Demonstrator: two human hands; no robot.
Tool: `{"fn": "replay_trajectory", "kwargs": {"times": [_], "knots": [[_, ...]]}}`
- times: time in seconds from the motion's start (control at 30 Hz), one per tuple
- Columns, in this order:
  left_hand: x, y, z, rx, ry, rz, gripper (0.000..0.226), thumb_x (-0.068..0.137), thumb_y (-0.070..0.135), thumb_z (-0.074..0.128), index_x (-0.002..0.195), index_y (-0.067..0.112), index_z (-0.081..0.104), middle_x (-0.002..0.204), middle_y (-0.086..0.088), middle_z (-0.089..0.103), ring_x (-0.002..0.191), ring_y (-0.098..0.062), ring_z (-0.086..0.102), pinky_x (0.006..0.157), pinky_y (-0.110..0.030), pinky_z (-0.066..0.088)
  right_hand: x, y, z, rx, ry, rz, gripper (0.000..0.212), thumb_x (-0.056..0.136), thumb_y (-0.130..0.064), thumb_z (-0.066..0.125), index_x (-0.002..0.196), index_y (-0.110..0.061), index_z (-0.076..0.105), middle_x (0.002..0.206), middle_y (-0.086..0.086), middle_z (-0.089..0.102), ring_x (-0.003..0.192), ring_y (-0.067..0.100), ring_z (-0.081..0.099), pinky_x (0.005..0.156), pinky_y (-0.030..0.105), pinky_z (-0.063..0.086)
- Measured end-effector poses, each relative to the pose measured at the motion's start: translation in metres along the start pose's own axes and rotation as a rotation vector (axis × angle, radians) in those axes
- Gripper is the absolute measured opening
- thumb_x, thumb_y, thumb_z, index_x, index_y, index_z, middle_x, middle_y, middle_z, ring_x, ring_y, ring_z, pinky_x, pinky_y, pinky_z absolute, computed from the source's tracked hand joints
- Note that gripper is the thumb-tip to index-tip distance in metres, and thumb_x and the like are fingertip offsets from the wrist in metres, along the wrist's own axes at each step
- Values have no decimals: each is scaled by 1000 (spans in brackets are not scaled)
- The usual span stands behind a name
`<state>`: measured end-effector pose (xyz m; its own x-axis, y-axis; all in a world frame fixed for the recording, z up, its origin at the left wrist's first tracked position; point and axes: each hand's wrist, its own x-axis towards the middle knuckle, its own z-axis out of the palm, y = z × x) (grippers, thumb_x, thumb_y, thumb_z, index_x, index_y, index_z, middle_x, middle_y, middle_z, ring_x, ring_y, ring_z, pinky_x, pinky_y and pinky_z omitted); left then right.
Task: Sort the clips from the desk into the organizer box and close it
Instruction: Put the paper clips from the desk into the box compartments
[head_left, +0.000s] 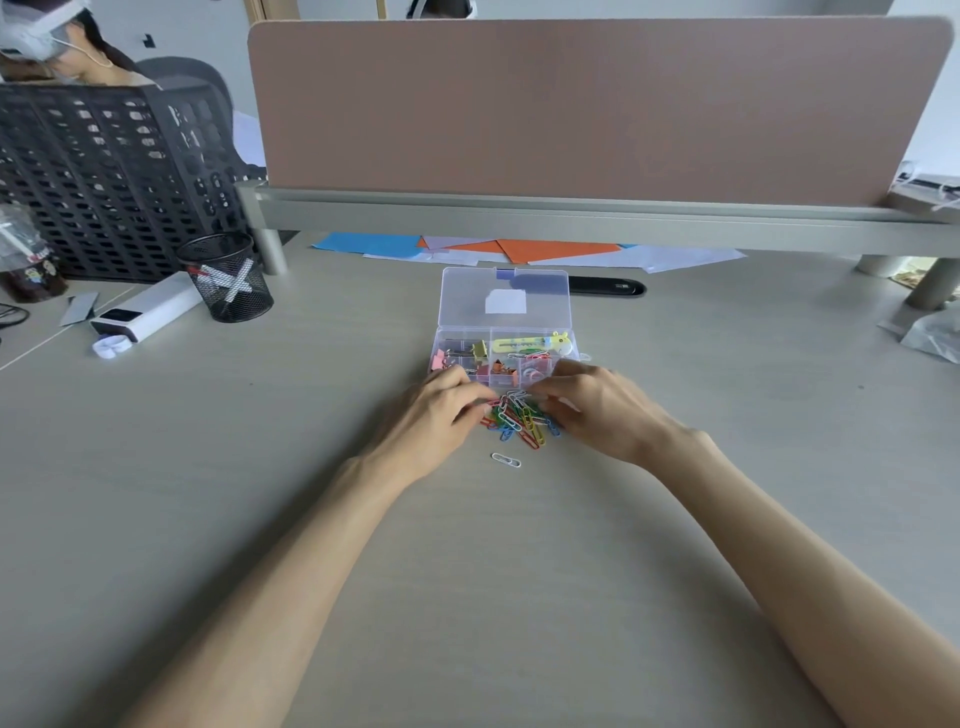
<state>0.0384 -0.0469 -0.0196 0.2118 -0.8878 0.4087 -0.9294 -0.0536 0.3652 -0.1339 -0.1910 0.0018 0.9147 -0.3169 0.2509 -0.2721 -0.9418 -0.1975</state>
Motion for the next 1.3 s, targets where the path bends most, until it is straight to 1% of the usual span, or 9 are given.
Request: {"fn": "replay_trajectory", "kwargs": {"times": [0.2, 0.33, 0.5, 0.67, 0.83, 0.9, 0.97, 1.07, 1.3], "knots": [[-1, -2, 1, -22, 14, 12, 21, 90, 27, 58, 106, 21, 71, 86, -1, 56, 85, -16, 57, 75, -34, 49, 2, -4, -1, 34, -15, -44, 28, 91, -15, 51, 110, -30, 64, 116, -2, 60, 94, 26, 59, 71, 39, 52], [-4, -2, -4, -151, -54, -48, 30, 89, 41, 56, 111, 25, 68, 85, 7, 53, 81, -10, 55, 78, -32, 48, 4, 1, -19, 140, -27, 40, 19, 89, -13, 57, 98, -22, 71, 92, -4, 59, 65, 6, 50, 68, 27, 44], [-6, 5, -18, -172, -209, -126, 64, 66, 71, 63, 119, 34, 60, 84, 18, 45, 84, 2, 50, 80, -24, 44, -5, 8, -52, 220, -371, 209, 9, 80, -25, 72, 87, -31, 73, 75, -20, 64, 63, -3, 55, 59, 16, 43], [-6, 7, -11, -161, -114, -97, 50, 68, 61, 70, 108, 31, 67, 83, 18, 48, 82, 0, 52, 78, -26, 46, -1, 7, -38, 184, -234, 184, 11, 79, -17, 72, 81, -28, 74, 73, -19, 59, 66, 0, 50, 60, 12, 37], [-4, 9, -8, -191, -54, -78, 47, 70, 58, 69, 105, 27, 70, 85, 12, 53, 81, -4, 53, 80, -29, 48, 3, -4, -24, 210, -138, 119, 9, 86, -20, 64, 89, -24, 72, 84, -8, 65, 71, 15, 53, 72, 26, 44], [-6, 6, -14, -185, -96, -110, 61, 64, 63, 68, 114, 28, 66, 92, 13, 52, 90, -3, 51, 86, -24, 44, 2, -4, -29, 230, -162, 115, 15, 86, -30, 65, 98, -22, 69, 93, -5, 64, 76, 17, 54, 74, 29, 45], [-6, 3, -18, -152, -155, -141, 69, 62, 66, 68, 120, 28, 63, 95, 14, 49, 96, -5, 49, 90, -24, 41, 2, -4, -28, 189, -251, 151, 40, 77, -50, 69, 108, -24, 64, 100, -6, 59, 84, 16, 52, 77, 30, 43], [-2, 2, -17, -120, -168, -130, 64, 66, 64, 65, 117, 26, 66, 92, 13, 50, 95, -7, 50, 93, -29, 43, 2, -12, -20, 122, -290, 131, 57, 62, -71, 65, 101, -30, 62, 106, -5, 53, 96, 19, 54, 85, 38, 49], [12, 7, -10, -147, -140, -61, 29, 79, 34, 73, 102, 17, 74, 86, 1, 56, 83, -15, 51, 79, -35, 45, 6, -15, -7, 136, -137, 55, 25, 81, -47, 63, 97, -28, 68, 95, -1, 59, 84, 19, 53, 73, 40, 51]]}}
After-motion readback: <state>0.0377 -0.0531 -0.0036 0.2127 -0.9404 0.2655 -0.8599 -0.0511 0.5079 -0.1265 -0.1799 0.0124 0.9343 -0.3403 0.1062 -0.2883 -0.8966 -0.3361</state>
